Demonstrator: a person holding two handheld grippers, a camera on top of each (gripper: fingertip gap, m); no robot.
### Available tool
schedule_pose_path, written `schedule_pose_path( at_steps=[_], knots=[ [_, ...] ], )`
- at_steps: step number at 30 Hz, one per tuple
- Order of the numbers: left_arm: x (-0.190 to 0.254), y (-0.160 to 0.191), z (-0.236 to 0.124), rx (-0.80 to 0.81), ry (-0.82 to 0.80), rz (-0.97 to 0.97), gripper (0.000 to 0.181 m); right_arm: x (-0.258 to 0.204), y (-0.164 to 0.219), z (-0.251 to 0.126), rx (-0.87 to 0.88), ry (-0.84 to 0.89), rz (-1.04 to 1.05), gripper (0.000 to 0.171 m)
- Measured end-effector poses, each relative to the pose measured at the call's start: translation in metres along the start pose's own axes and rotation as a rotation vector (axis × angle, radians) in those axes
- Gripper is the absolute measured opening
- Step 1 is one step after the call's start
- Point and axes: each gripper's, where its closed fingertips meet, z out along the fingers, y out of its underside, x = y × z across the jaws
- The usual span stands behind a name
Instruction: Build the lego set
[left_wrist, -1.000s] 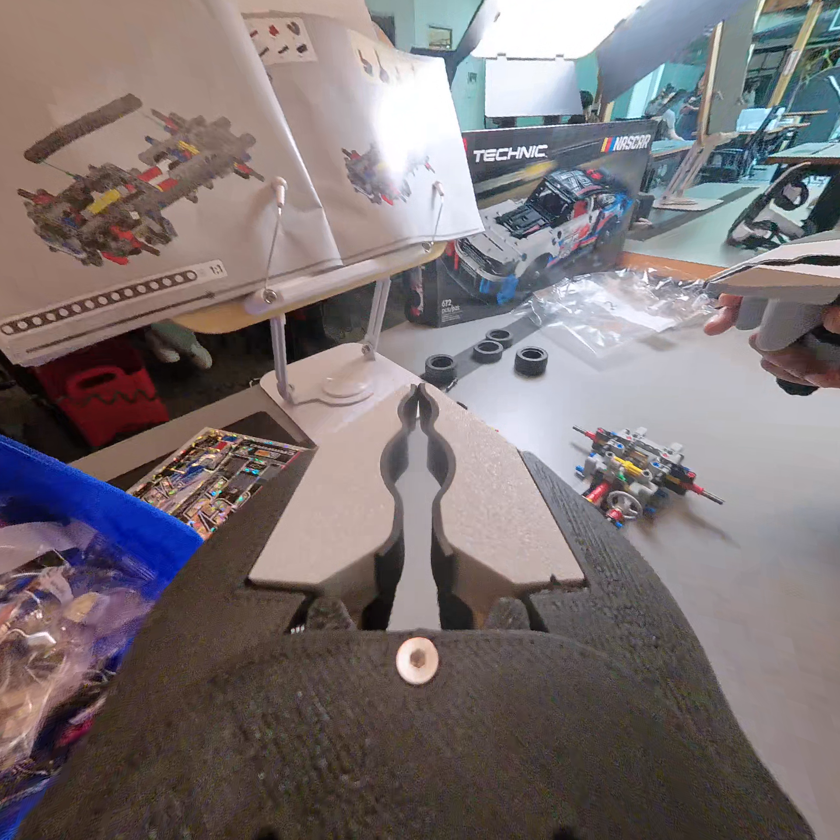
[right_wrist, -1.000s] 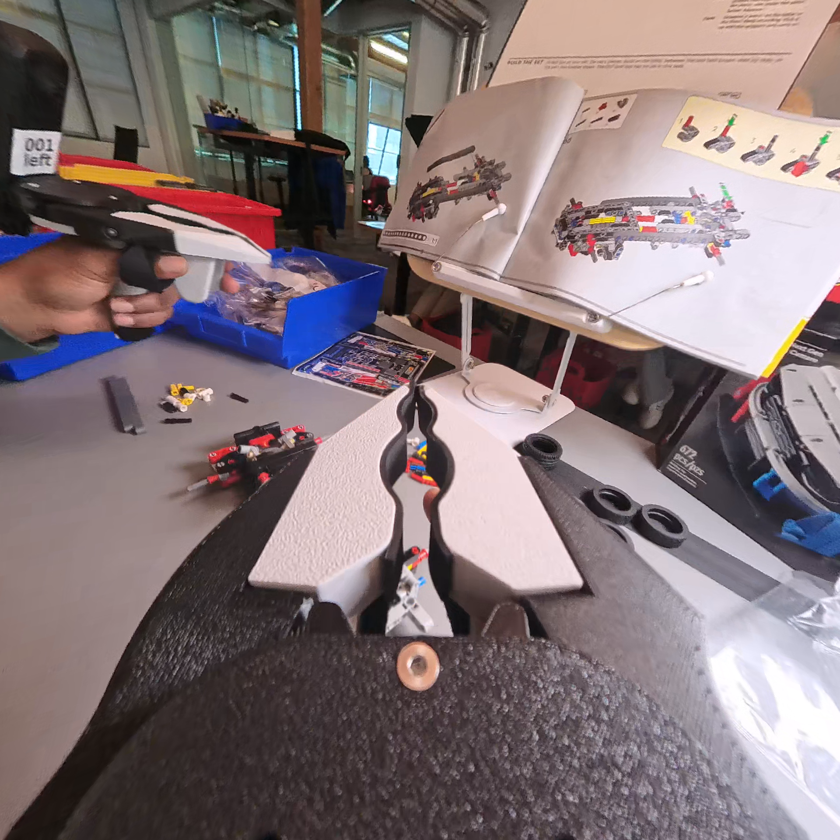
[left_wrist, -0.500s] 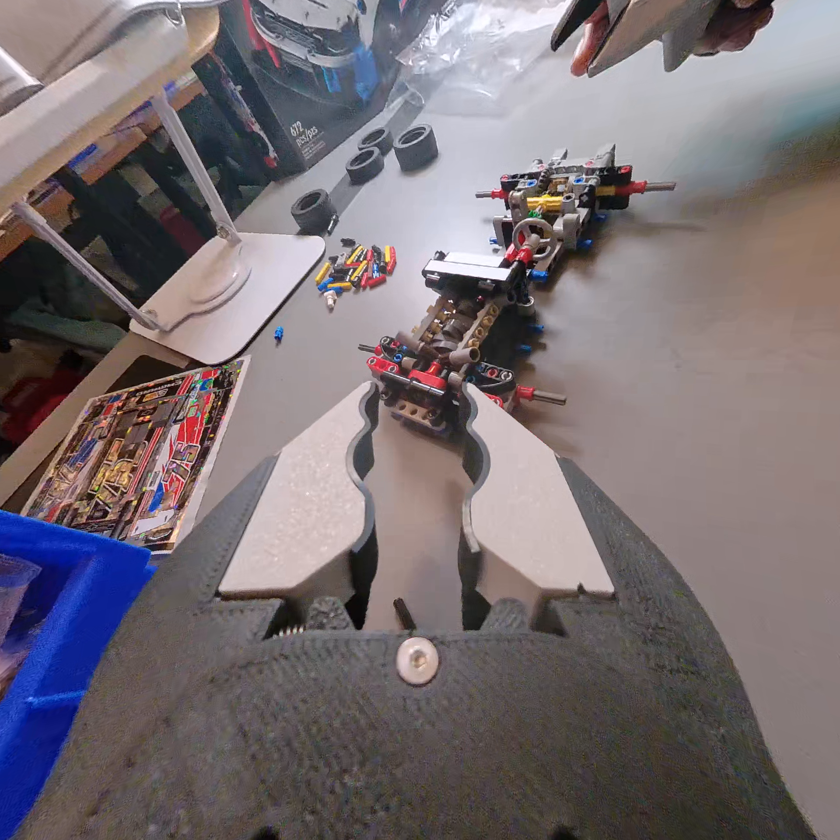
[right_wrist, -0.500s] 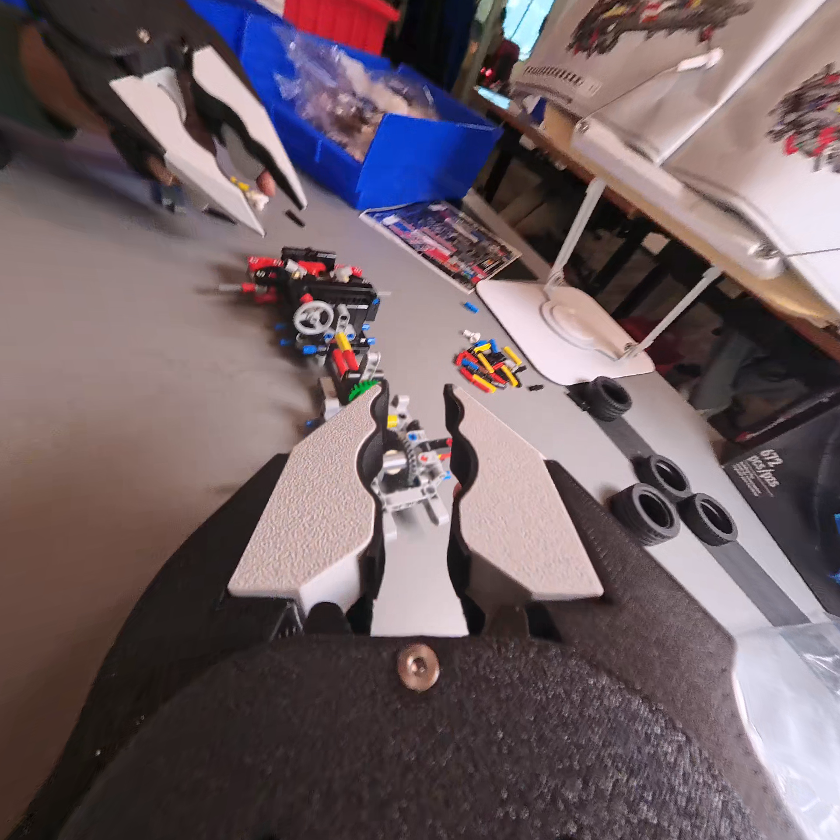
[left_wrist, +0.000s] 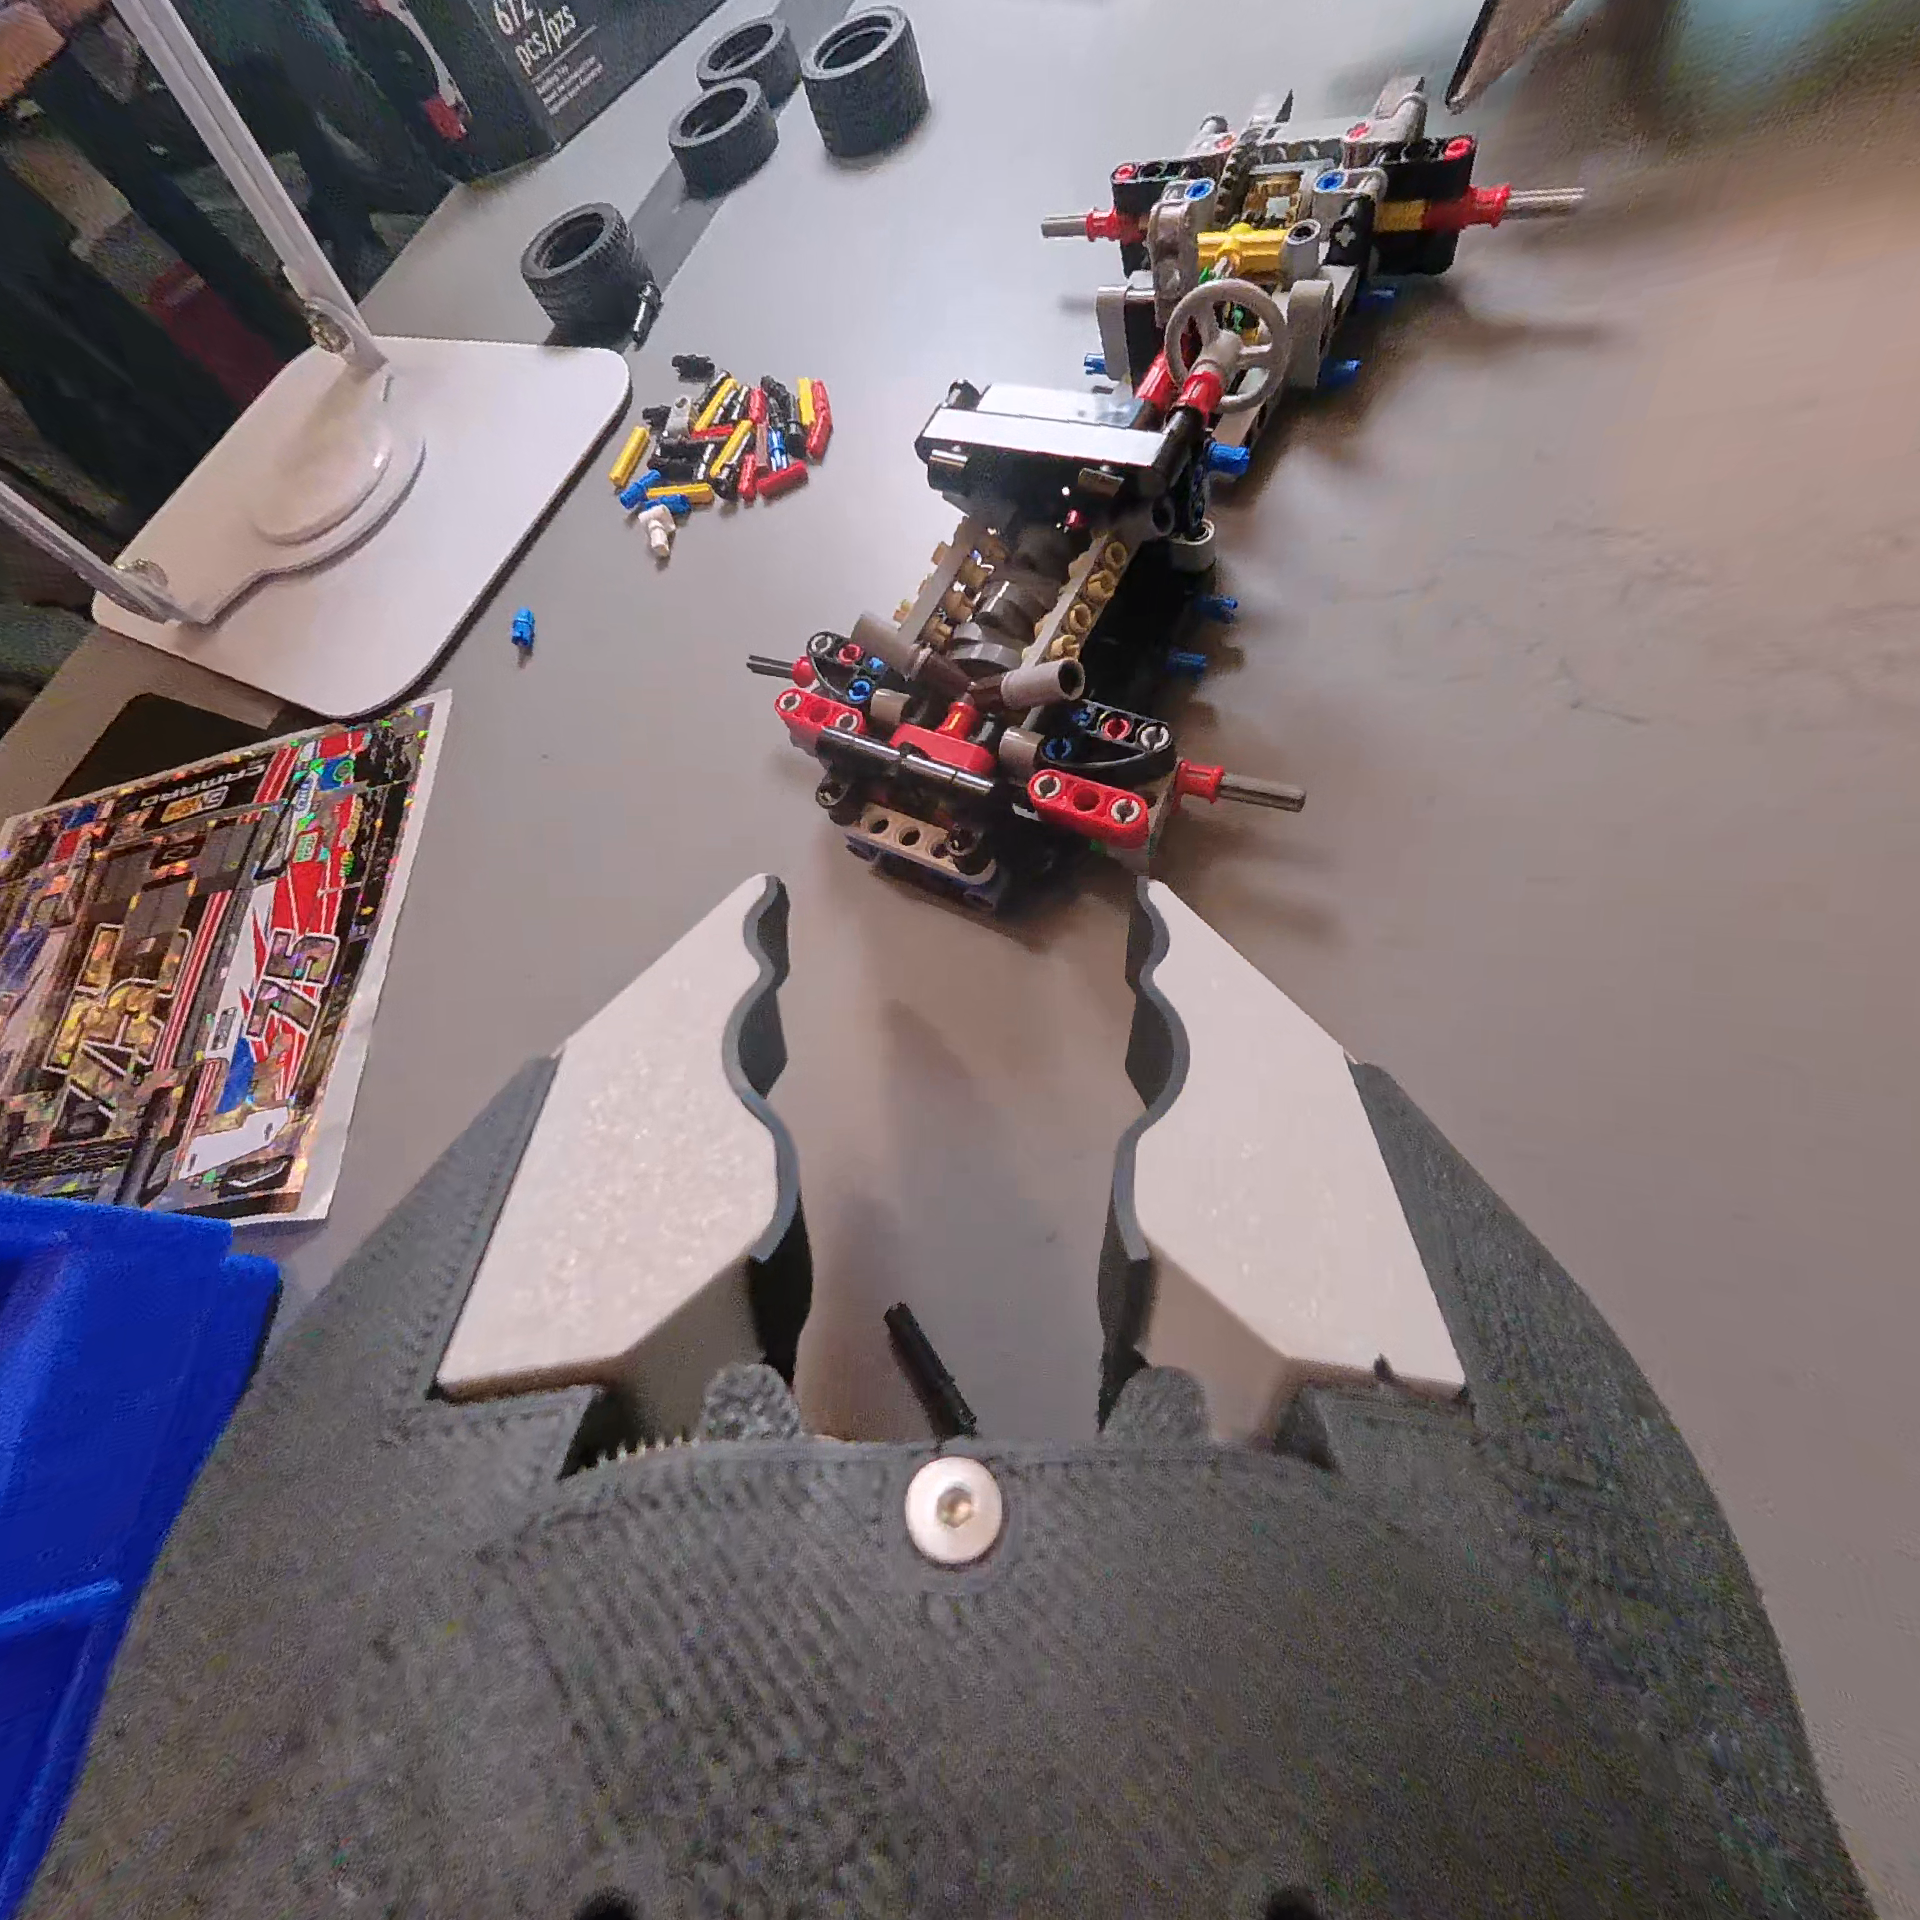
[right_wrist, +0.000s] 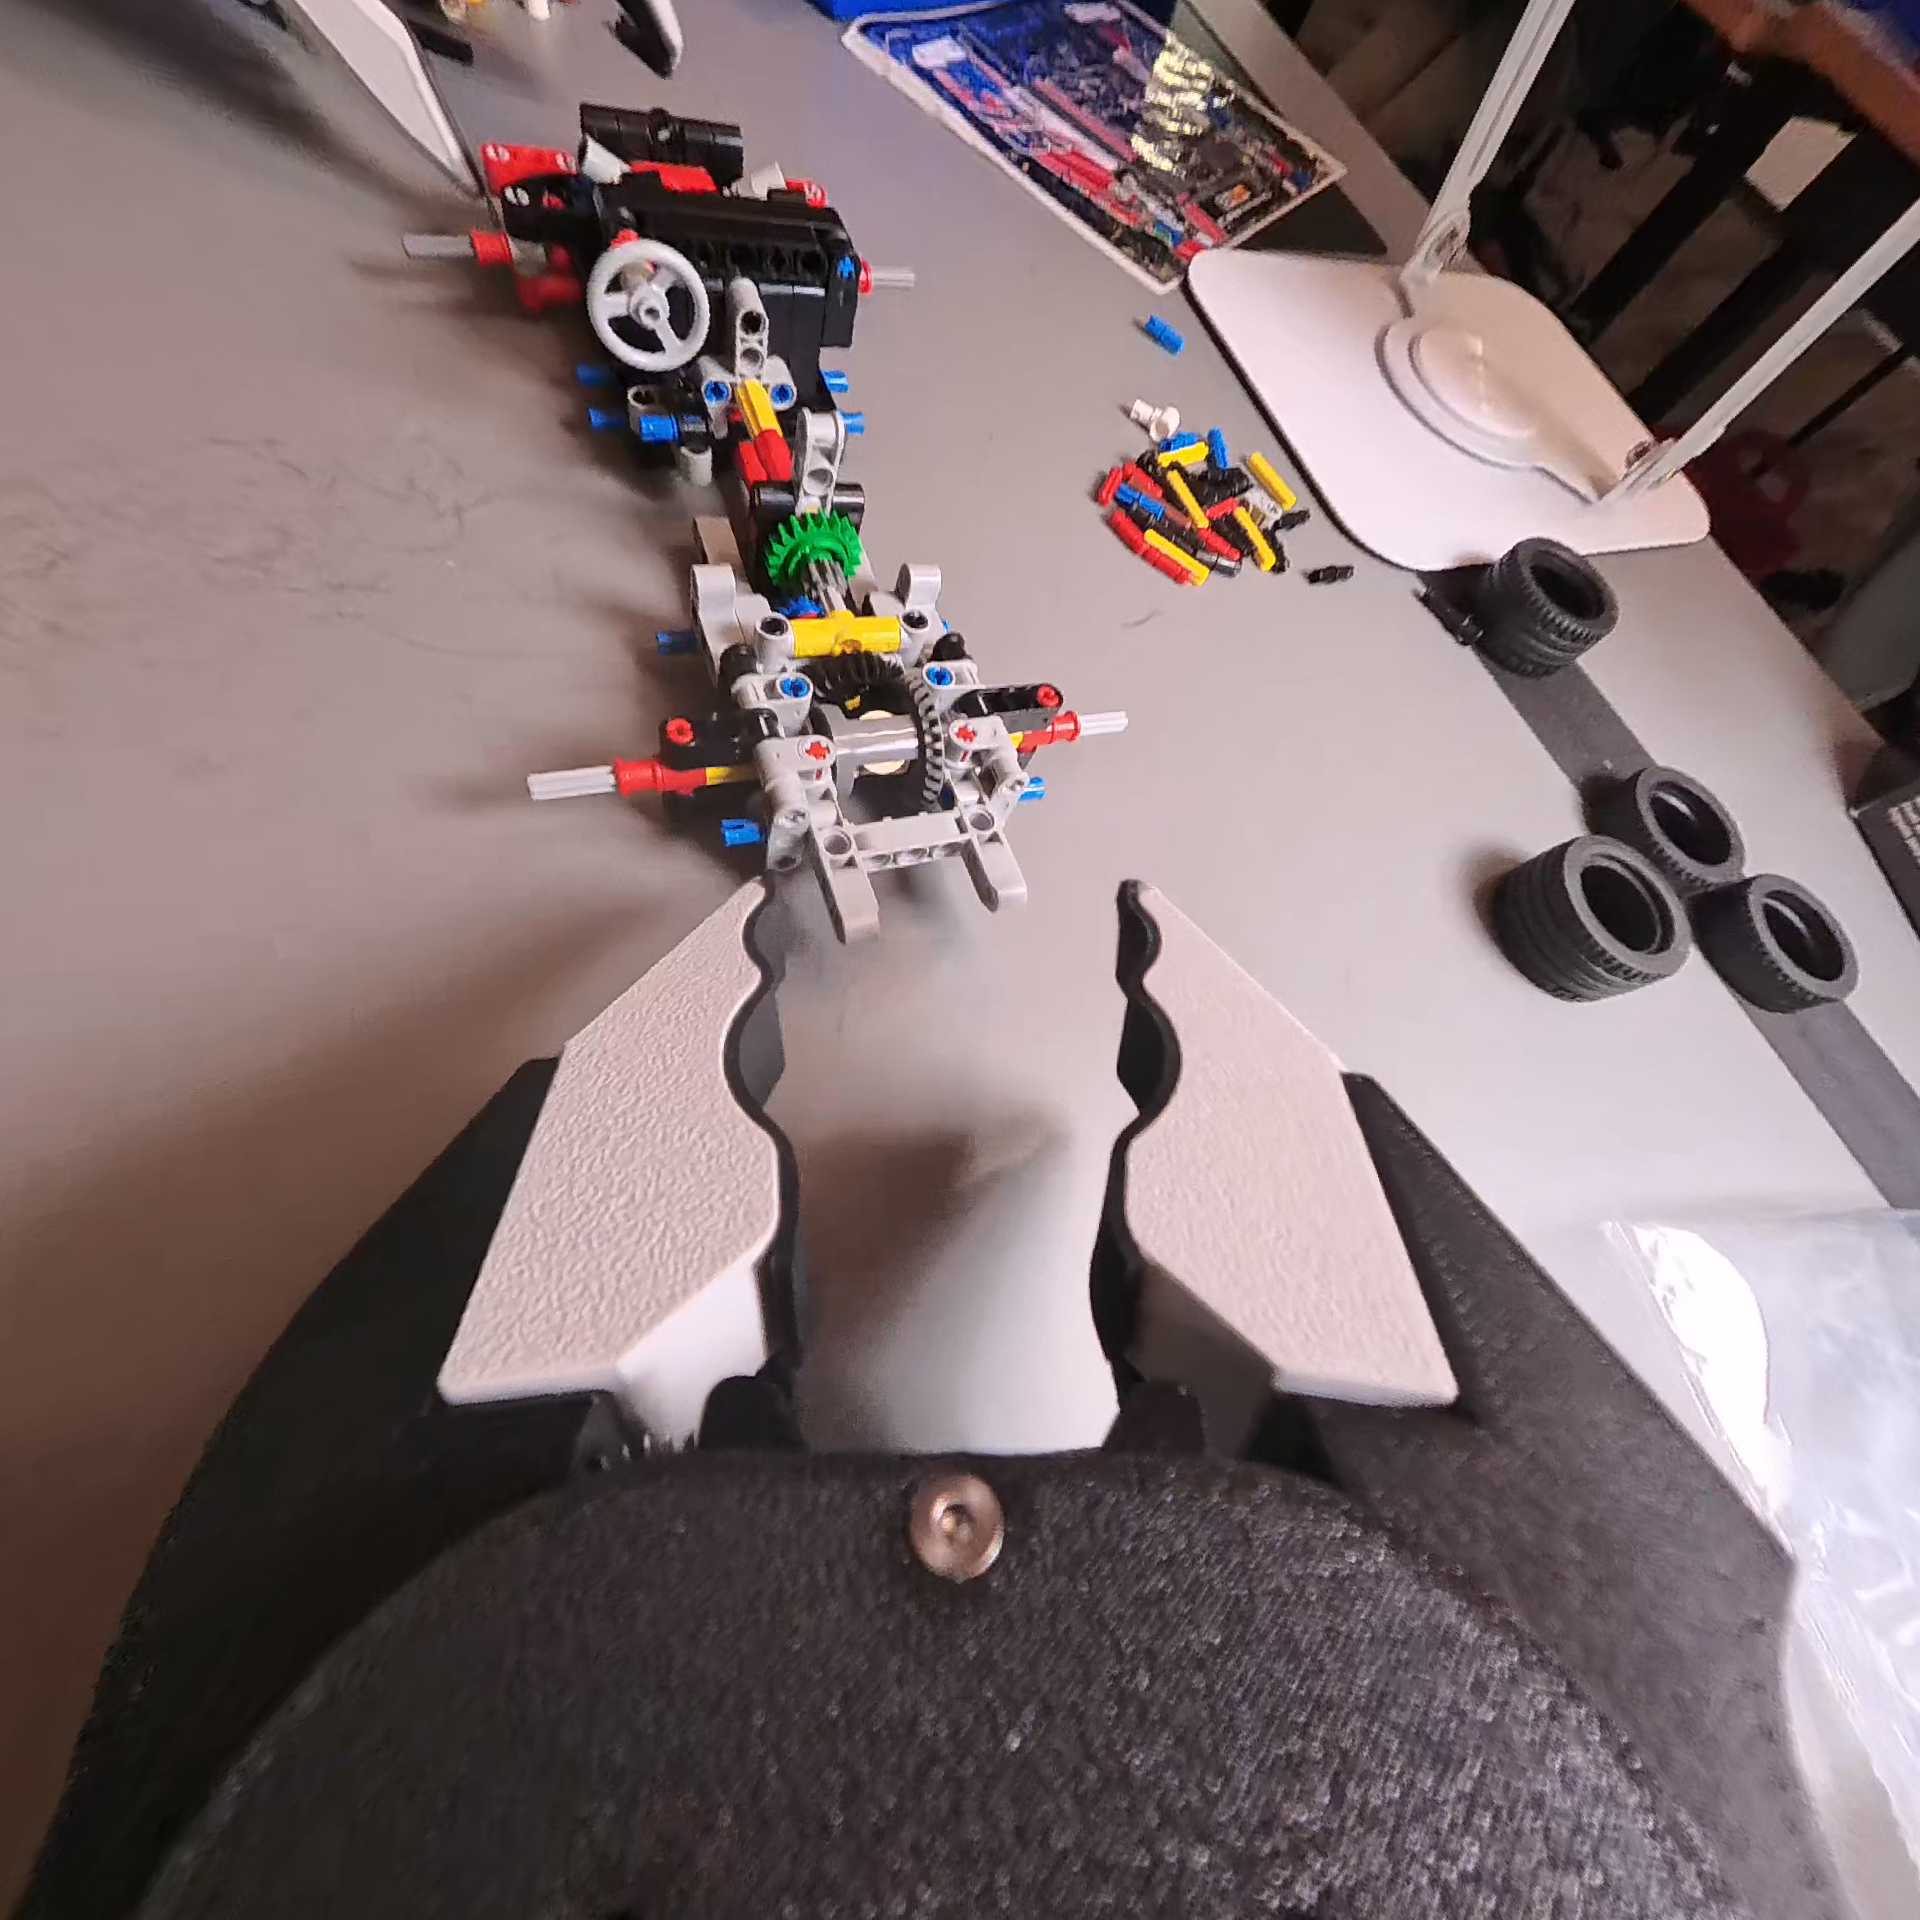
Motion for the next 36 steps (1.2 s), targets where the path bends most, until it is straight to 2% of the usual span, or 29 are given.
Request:
schedule_pose_path(
  at_steps=[7, 15, 21, 23, 31, 36],
  knots=[
    [-0.009, 0.002, 0.013, -0.083, 0.108, 0.009, 0.082, -0.006, 0.010, 0.005, -0.076, -0.052, -0.003, 0.072],
    [-0.006, 0.003, 0.028, -0.111, 0.230, 0.034, 0.086, -0.008, 0.016, 0.012, -0.122, -0.102, -0.005, 0.072],
    [0.007, 0.000, 0.028, -0.072, 0.266, 0.044, 0.067, -0.012, 0.017, 0.010, -0.110, -0.138, 0.028, 0.069],
    [0.009, 0.000, 0.028, -0.061, 0.255, 0.047, 0.054, -0.013, 0.017, 0.010, -0.102, -0.143, 0.037, 0.066],
    [0.013, -0.001, 0.024, -0.048, 0.235, 0.071, 0.052, -0.015, 0.013, 0.008, -0.079, -0.131, 0.035, 0.048],
    [0.016, 0.001, 0.020, -0.043, 0.260, 0.064, 0.052, -0.015, 0.009, 0.006, -0.073, -0.122, 0.025, 0.047]
  ],
)
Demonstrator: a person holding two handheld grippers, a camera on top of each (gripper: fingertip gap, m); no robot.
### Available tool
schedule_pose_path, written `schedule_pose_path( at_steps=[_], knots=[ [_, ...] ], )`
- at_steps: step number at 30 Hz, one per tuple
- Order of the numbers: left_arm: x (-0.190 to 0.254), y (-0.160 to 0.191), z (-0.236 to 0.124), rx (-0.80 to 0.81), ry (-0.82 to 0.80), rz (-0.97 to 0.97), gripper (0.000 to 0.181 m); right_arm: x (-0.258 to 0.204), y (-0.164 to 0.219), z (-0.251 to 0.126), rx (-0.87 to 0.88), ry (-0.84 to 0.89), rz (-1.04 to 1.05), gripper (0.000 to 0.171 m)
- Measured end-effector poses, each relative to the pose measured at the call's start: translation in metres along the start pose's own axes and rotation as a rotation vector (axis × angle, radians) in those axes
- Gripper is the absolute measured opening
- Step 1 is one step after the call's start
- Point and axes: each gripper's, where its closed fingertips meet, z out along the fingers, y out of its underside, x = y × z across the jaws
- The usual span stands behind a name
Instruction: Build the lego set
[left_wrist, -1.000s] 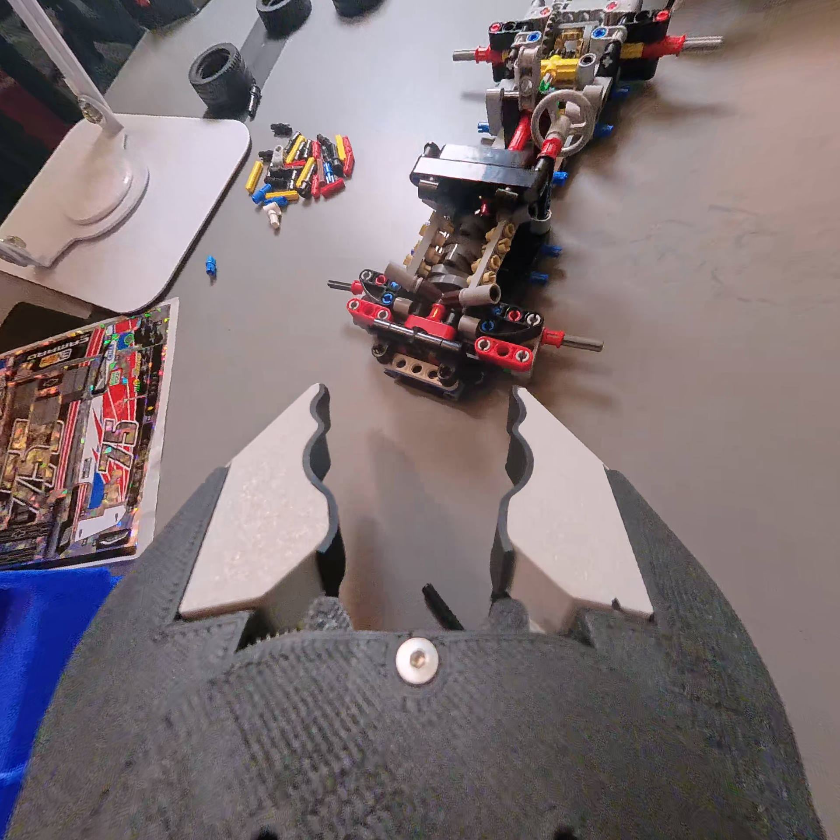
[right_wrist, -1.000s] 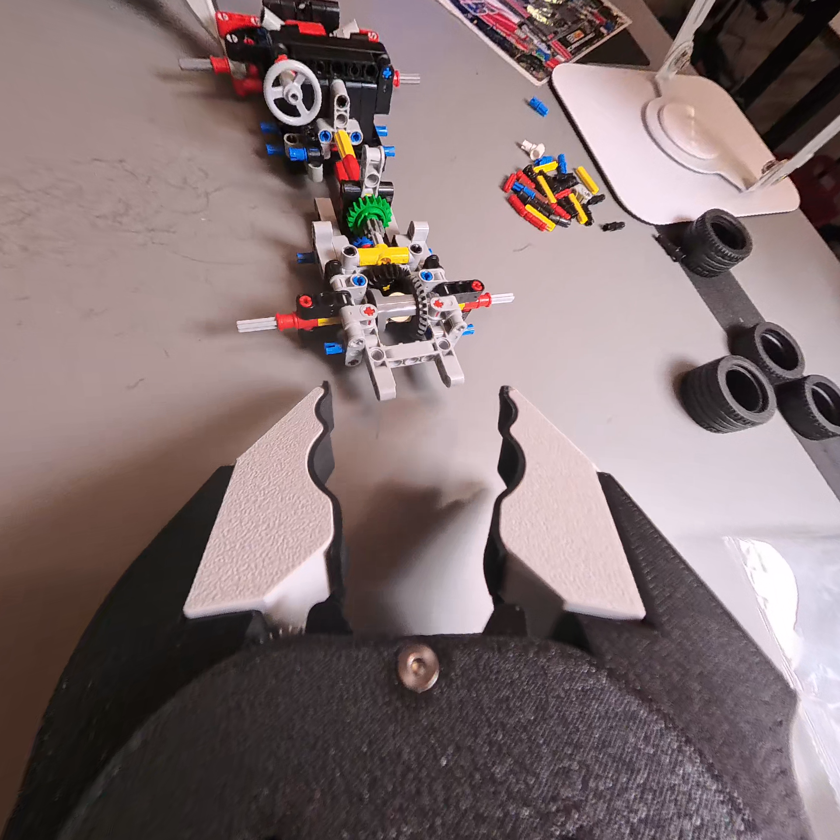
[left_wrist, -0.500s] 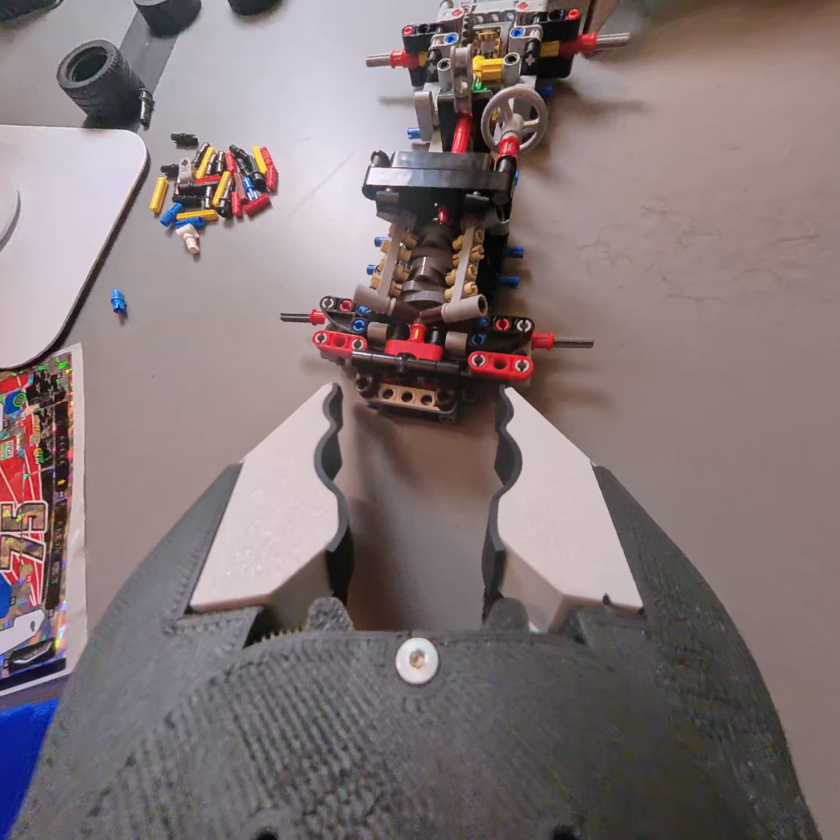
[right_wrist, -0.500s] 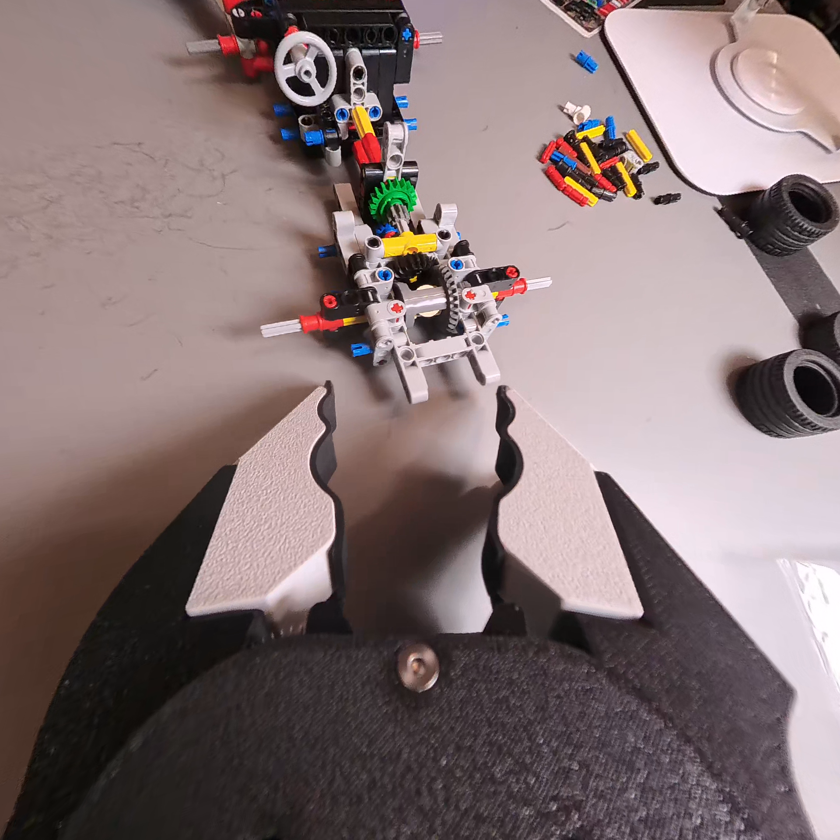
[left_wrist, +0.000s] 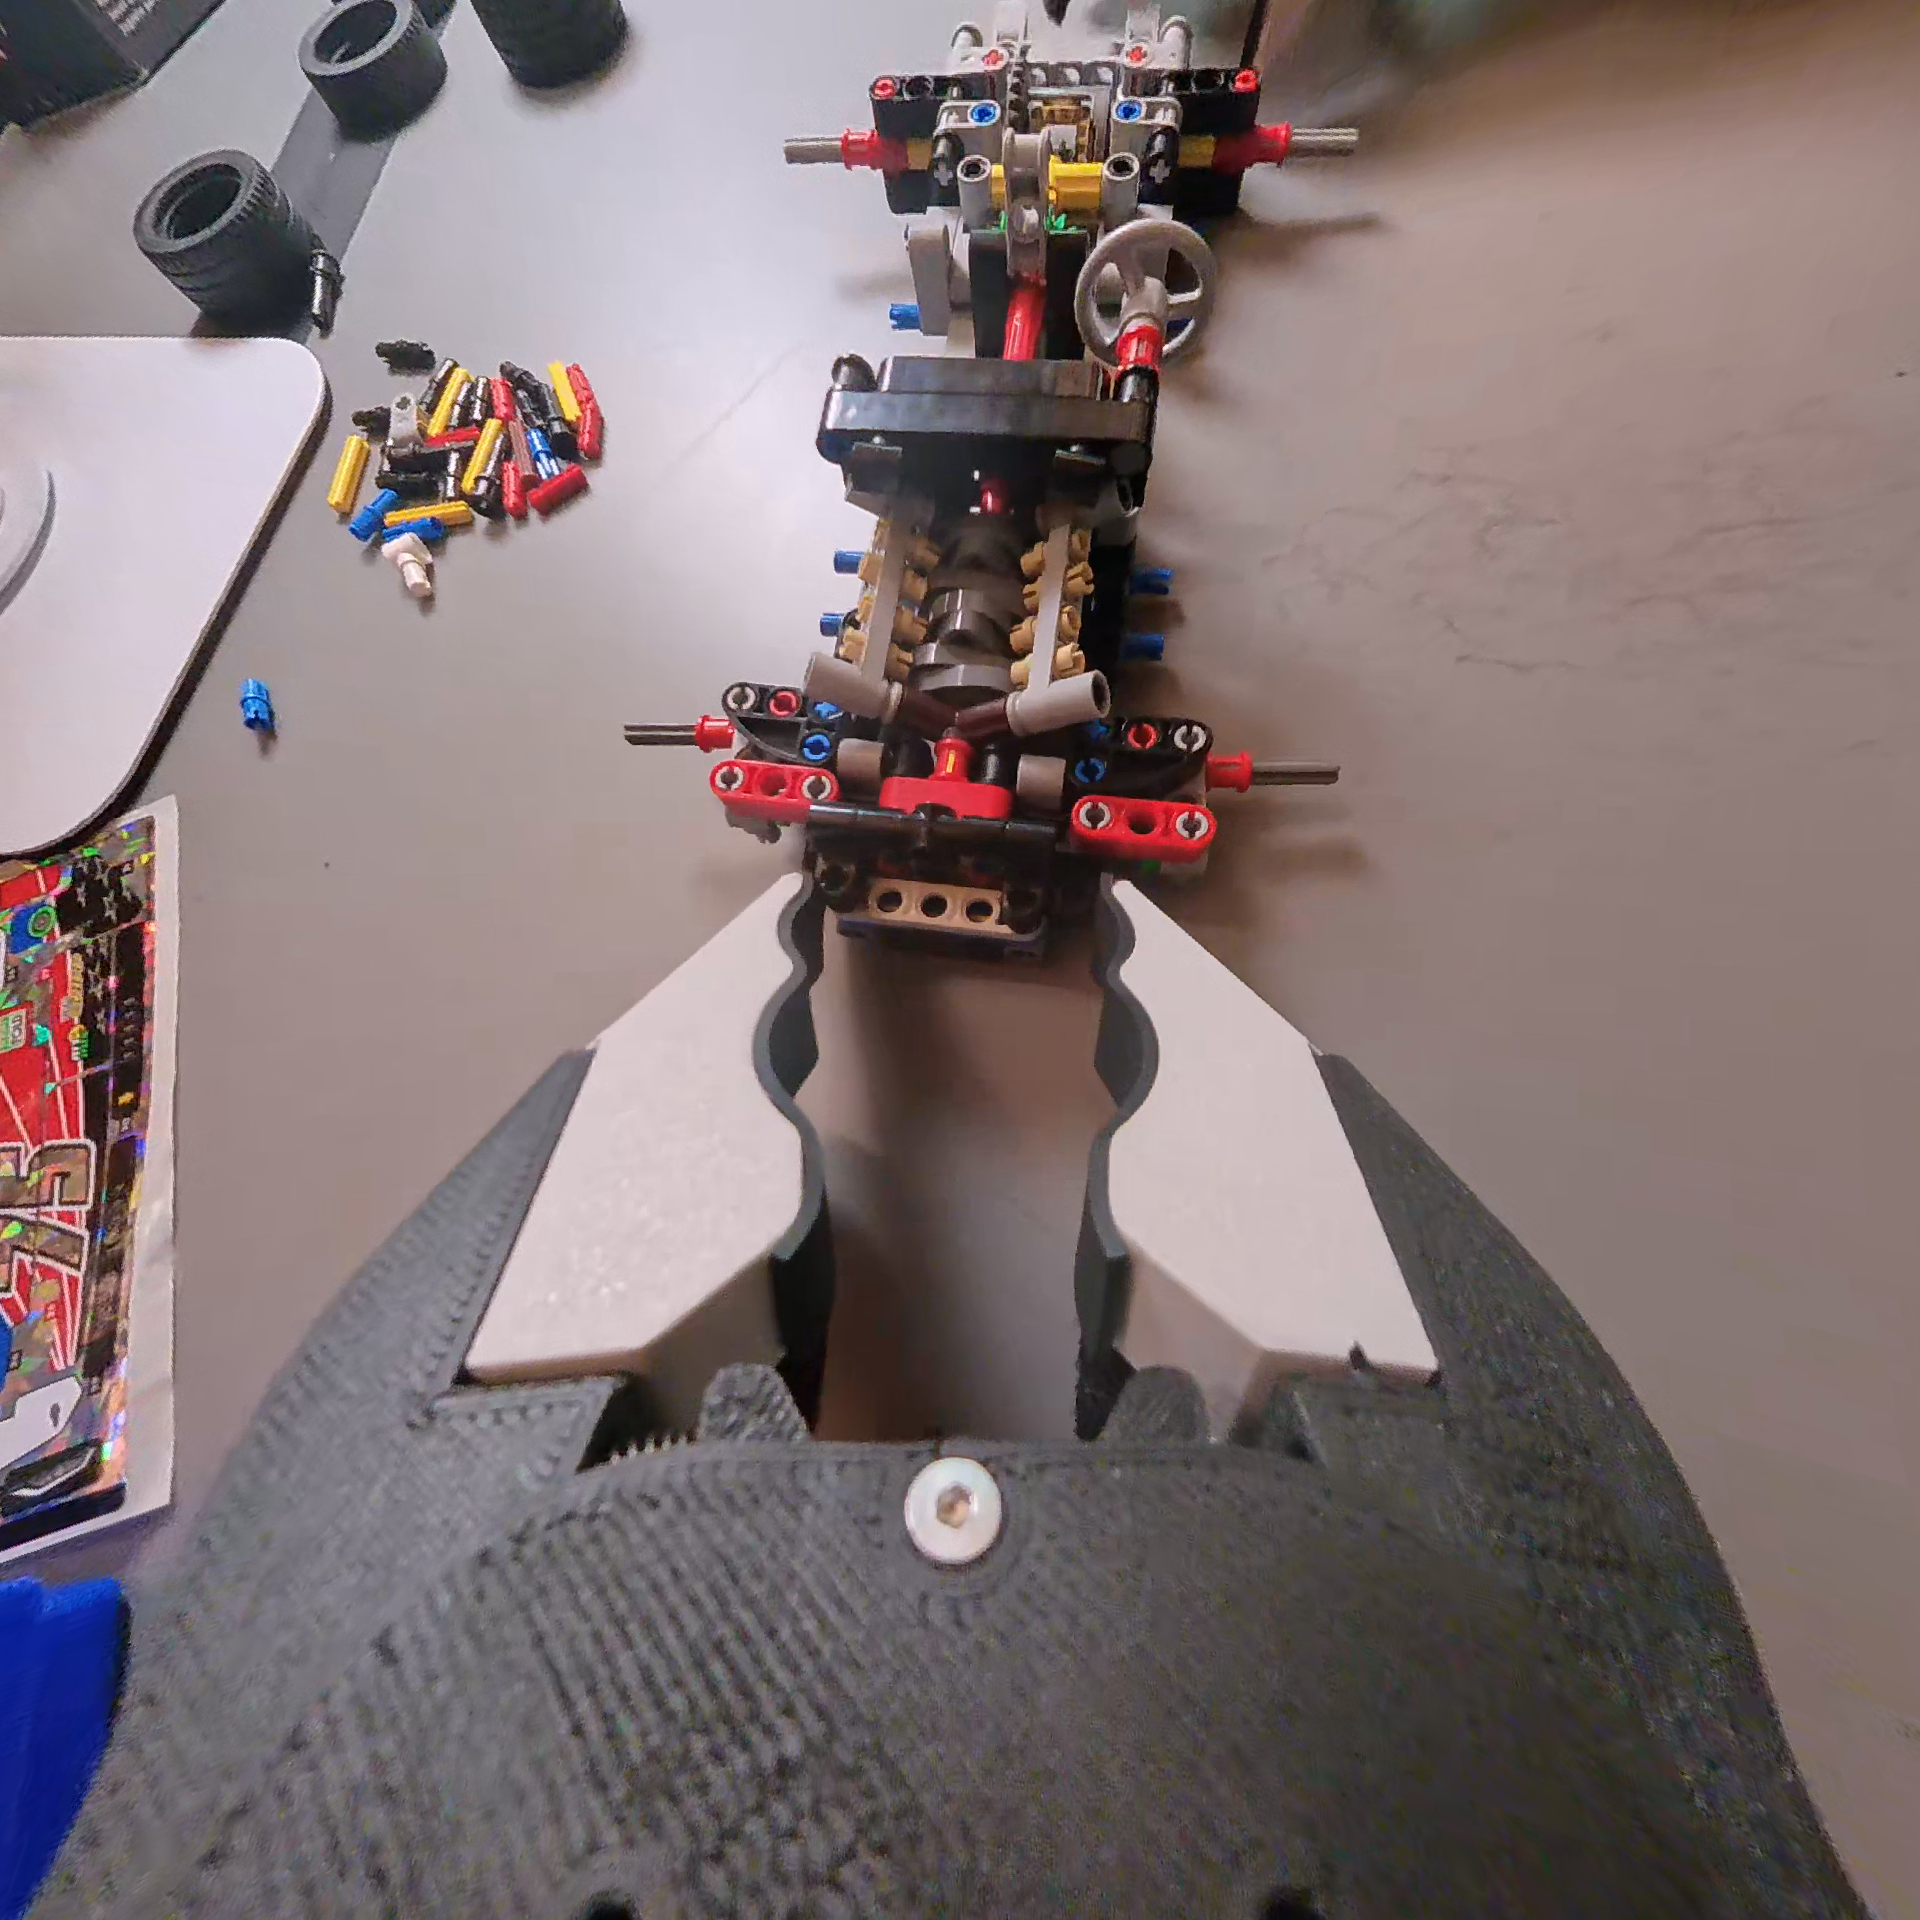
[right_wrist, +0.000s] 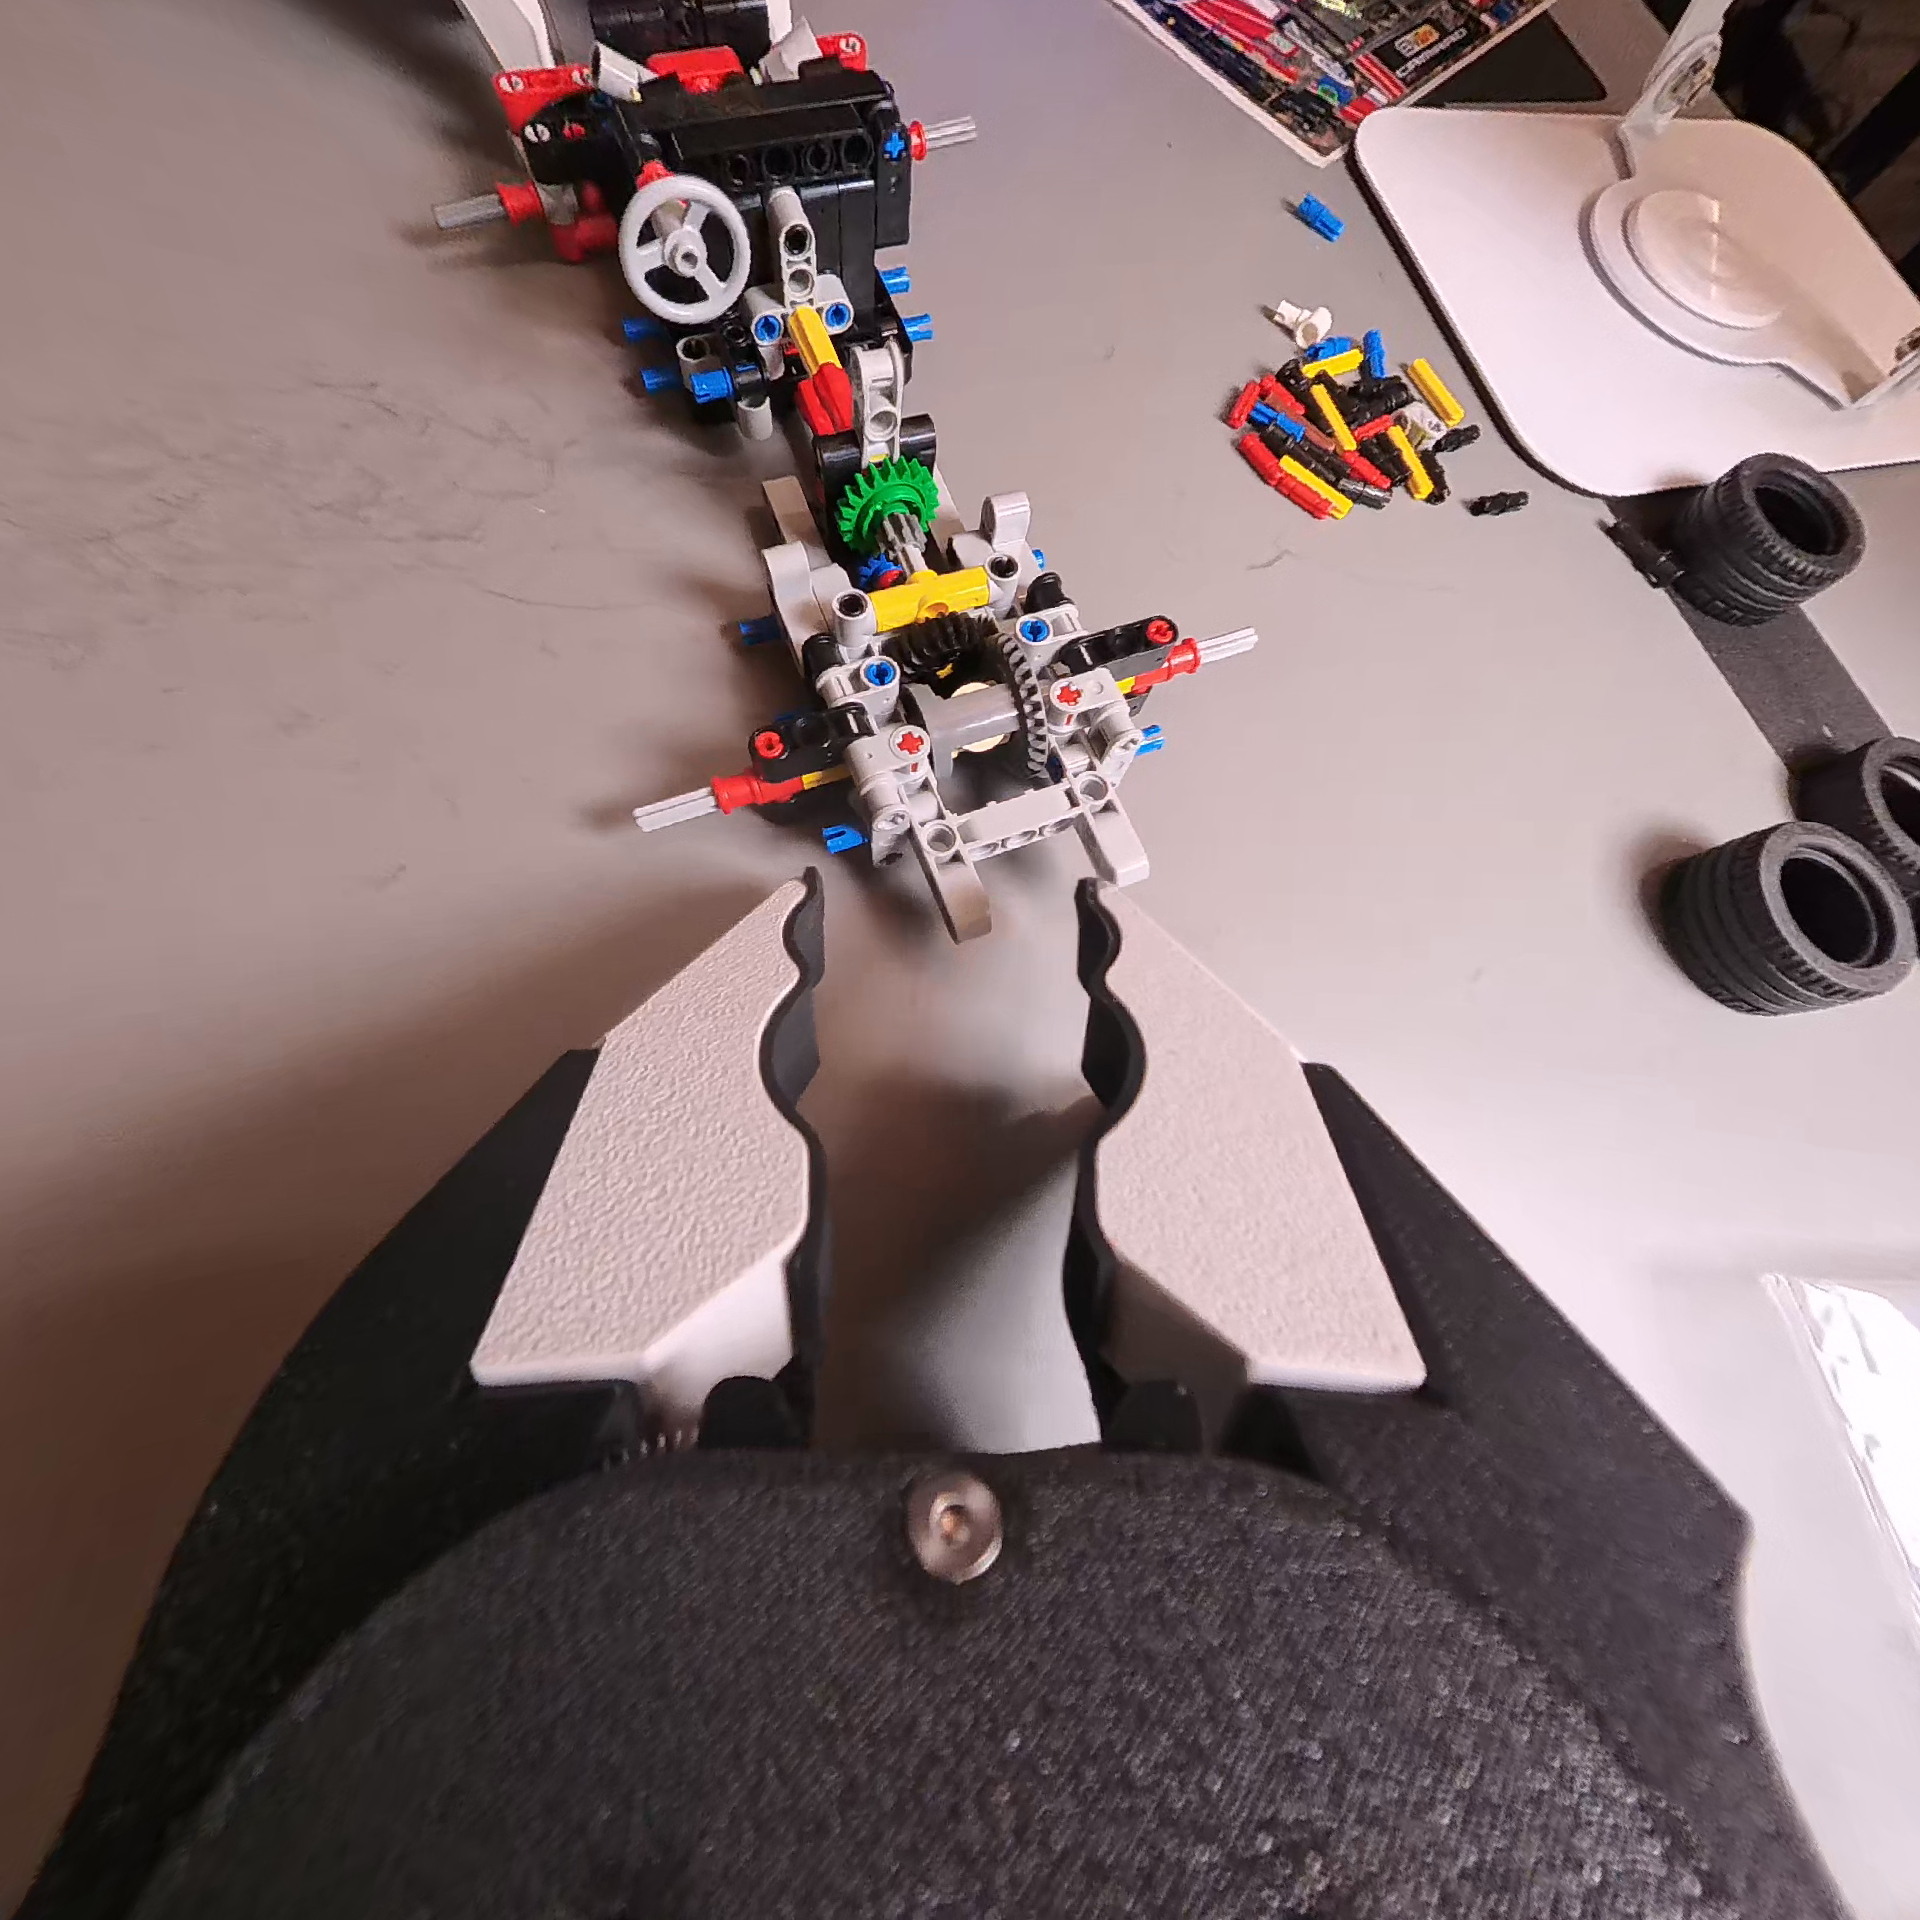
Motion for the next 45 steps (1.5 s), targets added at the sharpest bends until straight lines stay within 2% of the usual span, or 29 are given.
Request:
schedule_pose_path(
  at_steps=[10, 19, 28, 34, 35, 41, 42, 45],
  knots=[
    [0.010, -0.001, -0.002, 0.030, 0.069, -0.053, 0.051, -0.005, -0.011, -0.010, 0.031, 0.008, -0.034, 0.047],
    [0.015, -0.002, -0.005, 0.031, 0.134, -0.138, 0.051, -0.006, 0.003, -0.019, -0.022, 0.009, -0.092, 0.056],
    [0.017, -0.009, -0.012, 0.078, 0.227, -0.308, 0.050, -0.013, -0.013, -0.002, -0.056, 0.166, -0.505, 0.050],
    [0.015, -0.008, -0.011, 0.078, 0.203, -0.285, 0.049, -0.012, -0.012, 0.009, -0.048, 0.289, -0.713, 0.024],
    [0.015, -0.007, -0.010, 0.078, 0.201, -0.282, 0.049, -0.013, -0.011, 0.010, -0.052, 0.284, -0.723, 0.019],
    [0.021, -0.005, -0.014, 0.048, 0.242, -0.299, 0.048, -0.019, -0.015, 0.006, -0.032, 0.199, -0.634, 0.018],
    [0.022, -0.007, -0.015, 0.050, 0.242, -0.297, 0.042, -0.020, -0.016, 0.005, -0.036, 0.175, -0.610, 0.018],
    [0.023, -0.016, -0.020, 0.090, 0.238, -0.287, 0.049, -0.021, -0.018, 0.000, -0.038, 0.101, -0.532, 0.018]
  ],
)
